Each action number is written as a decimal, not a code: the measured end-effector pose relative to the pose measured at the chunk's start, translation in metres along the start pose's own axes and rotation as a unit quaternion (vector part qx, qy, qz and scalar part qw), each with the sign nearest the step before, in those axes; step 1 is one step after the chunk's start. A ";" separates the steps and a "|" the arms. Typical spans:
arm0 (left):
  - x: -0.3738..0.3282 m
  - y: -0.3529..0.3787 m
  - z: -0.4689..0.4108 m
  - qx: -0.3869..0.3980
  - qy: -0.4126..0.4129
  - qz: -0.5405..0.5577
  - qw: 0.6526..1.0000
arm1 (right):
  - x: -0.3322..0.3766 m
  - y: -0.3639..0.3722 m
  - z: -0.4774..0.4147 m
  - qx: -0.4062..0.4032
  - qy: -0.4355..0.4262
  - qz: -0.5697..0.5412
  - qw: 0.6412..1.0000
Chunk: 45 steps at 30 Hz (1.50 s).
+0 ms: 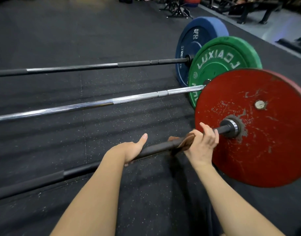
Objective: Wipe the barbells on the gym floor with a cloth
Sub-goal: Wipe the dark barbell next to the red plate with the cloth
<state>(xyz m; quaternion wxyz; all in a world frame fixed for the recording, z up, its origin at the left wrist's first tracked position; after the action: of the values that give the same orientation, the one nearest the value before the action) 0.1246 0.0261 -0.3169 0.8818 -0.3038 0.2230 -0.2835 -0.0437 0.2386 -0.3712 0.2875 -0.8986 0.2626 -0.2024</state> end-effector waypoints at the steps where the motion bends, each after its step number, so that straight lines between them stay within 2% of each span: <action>1: 0.000 0.000 0.000 0.004 0.005 -0.001 1.000 | 0.001 0.000 0.000 0.012 0.013 -0.006 1.000; 7: 0.001 0.003 -0.006 0.013 0.008 0.010 1.000 | 0.043 0.005 0.010 -0.012 0.067 -0.057 0.996; 9: 0.000 0.003 -0.005 0.006 0.010 -0.001 1.000 | 0.062 0.010 0.013 -0.022 0.047 -0.078 0.996; 13: -0.001 0.003 -0.003 -0.025 0.015 -0.008 1.000 | 0.098 0.019 0.024 0.008 0.002 -0.131 0.991; 17: -0.018 0.003 0.005 -0.079 0.049 -0.022 0.995 | 0.071 0.021 0.017 0.000 -0.084 -0.124 0.989; 19: -0.036 0.008 0.011 -0.118 0.072 -0.049 0.989 | 0.052 0.019 0.012 -0.002 -0.100 -0.107 0.989; 23: -0.068 0.020 0.010 -0.177 0.093 -0.075 0.977 | 0.002 0.008 0.005 -0.007 -0.040 -0.056 0.998; 25: -0.081 0.023 0.005 -0.187 0.100 -0.084 0.974 | -0.028 -0.001 0.000 -0.011 0.032 -0.033 0.999; 28: -0.094 0.025 -0.005 -0.192 0.099 -0.103 0.971 | -0.045 -0.006 -0.002 -0.015 0.121 -0.025 0.992; 32: -0.097 0.023 -0.015 -0.187 0.065 -0.112 0.974 | -0.022 0.003 0.001 -0.033 0.139 -0.065 0.988; 41: -0.098 0.016 -0.023 -0.097 0.027 -0.087 0.991 | 0.044 0.013 0.013 0.012 0.042 -0.119 0.992; 45: -0.099 0.014 -0.016 -0.096 0.035 -0.086 0.991 | 0.030 0.015 0.012 0.020 0.001 -0.120 0.993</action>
<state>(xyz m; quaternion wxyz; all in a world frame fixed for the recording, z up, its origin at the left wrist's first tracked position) 0.0473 0.0915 -0.3160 0.8124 -0.3949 0.2532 -0.3464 -0.0191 0.2151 -0.3833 0.2785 -0.9174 0.1493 -0.2418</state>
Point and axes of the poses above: each hand's wrist, its own z-axis away from the middle knuckle, its own y-axis out of the palm, x = y × z, the point moved 2 cm from there along -z, towards the middle knuckle, and after that the axes turned 14 degrees about -z, right-handed, at the moved point
